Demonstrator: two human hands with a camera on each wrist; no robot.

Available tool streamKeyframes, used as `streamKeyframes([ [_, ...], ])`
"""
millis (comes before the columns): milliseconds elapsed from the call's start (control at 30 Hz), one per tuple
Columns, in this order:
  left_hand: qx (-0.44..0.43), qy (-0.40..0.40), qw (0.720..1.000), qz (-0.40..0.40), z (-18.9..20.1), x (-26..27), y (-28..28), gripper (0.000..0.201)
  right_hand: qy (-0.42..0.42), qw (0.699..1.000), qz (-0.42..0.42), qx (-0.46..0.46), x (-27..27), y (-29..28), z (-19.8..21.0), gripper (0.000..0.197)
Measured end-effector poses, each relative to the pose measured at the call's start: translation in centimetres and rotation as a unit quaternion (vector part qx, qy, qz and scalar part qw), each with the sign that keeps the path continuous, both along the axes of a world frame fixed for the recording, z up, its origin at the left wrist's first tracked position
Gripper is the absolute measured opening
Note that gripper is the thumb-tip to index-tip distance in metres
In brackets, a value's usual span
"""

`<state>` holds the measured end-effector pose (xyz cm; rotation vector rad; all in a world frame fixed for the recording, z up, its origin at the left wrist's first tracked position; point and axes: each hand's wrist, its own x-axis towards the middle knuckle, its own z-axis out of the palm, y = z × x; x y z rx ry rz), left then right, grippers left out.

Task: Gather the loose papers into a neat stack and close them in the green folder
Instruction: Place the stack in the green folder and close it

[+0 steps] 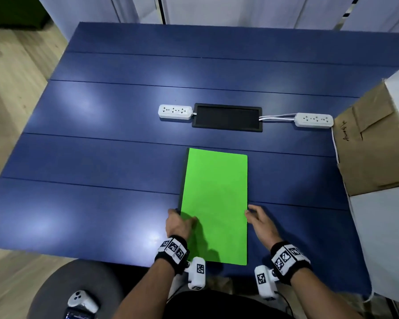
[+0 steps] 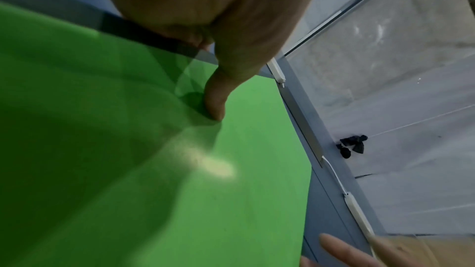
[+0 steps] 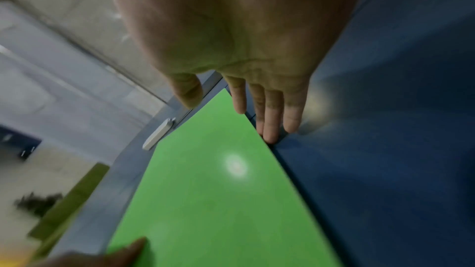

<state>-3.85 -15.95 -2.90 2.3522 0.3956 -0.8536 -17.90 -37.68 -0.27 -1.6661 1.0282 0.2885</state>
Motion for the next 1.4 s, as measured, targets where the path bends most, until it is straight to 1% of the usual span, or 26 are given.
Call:
streamKeyframes([
  [33, 0.002, -0.013, 1.0, 0.001, 0.2, 0.5, 0.7, 0.068, 0.006, 0.999, 0.033, -0.038, 0.5, 0.3, 0.1, 0.031],
  [100, 0.0, -0.038, 0.999, 0.007, 0.5, 2.1, 2.5, 0.062, 0.016, 0.983, 0.115, -0.139, 1.1, 0.4, -0.2, 0.035],
  [167, 0.002, -0.061, 0.998, 0.018, 0.4, 4.6, 5.5, 0.06, 0.039, 0.953, 0.21, -0.216, 1.6, 0.5, -0.5, 0.043],
  [233, 0.012, -0.084, 0.996, 0.033, 0.3, 7.9, 8.9, 0.062, 0.08, 0.919, 0.285, -0.259, 2.0, 0.7, -1.0, 0.053],
  [267, 0.02, -0.096, 0.994, 0.043, 0.2, 9.7, 10.7, 0.063, 0.095, 0.907, 0.308, -0.27, 2.2, 0.7, -1.2, 0.058],
  [367, 0.06, -0.125, 0.989, 0.058, 0.3, 15.8, 15.8, 0.066, 0.116, 0.888, 0.346, -0.278, 2.7, 1.2, -1.9, 0.067],
  [467, 0.093, -0.141, 0.984, 0.057, -0.1, 21.3, 20.0, 0.067, 0.143, 0.872, 0.369, -0.288, 2.7, 1.8, -2.4, 0.071],
  [633, 0.134, -0.152, 0.979, 0.037, -1.5, 28.0, 25.3, 0.068, 0.141, 0.867, 0.379, -0.292, 2.5, 1.6, -2.8, 0.072],
  [733, 0.152, -0.144, 0.977, 0.03, -2.1, 30.5, 27.2, 0.069, 0.142, 0.869, 0.381, -0.281, 2.6, 1.6, -2.9, 0.072],
  [833, 0.197, -0.122, 0.973, -0.011, -2.1, 31.0, 27.4, 0.073, 0.151, 0.872, 0.377, -0.274, 2.7, 1.8, -2.7, 0.075],
  [900, 0.215, -0.134, 0.966, -0.058, -1.6, 30.3, 26.2, 0.081, 0.152, 0.872, 0.375, -0.275, 2.9, 2.0, -2.7, 0.076],
  [967, 0.211, -0.171, 0.954, -0.13, -1.1, 29.0, 23.6, 0.091, 0.151, 0.874, 0.372, -0.275, 2.9, 2.1, -2.6, 0.076],
  [1033, 0.19, -0.204, 0.934, -0.226, -1.1, 26.7, 20.2, 0.098, 0.151, 0.877, 0.368, -0.27, 2.9, 2.2, -2.6, 0.076],
  [1067, 0.183, -0.205, 0.922, -0.271, -1.3, 25.2, 18.3, 0.1, 0.146, 0.88, 0.365, -0.267, 2.9, 2.1, -2.6, 0.076],
  [1100, 0.184, -0.196, 0.912, -0.309, -1.5, 23.8, 16.6, 0.099, 0.14, 0.884, 0.361, -0.262, 2.9, 2.0, -2.6, 0.075],
  [1167, 0.196, -0.168, 0.902, -0.347, -2.1, 21.7, 14.1, 0.087, 0.135, 0.89, 0.354, -0.254, 3.0, 1.8, -2.5, 0.073],
  [1266, 0.205, -0.141, 0.904, -0.349, -2.7, 21.1, 13.1, 0.065, 0.128, 0.897, 0.345, -0.244, 3.1, 1.6, -2.2, 0.069],
  [1400, 0.206, -0.158, 0.897, -0.358, -3.7, 23.0, 13.9, 0.059, 0.124, 0.897, 0.349, -0.241, 3.1, 1.3, -2.1, 0.068],
])
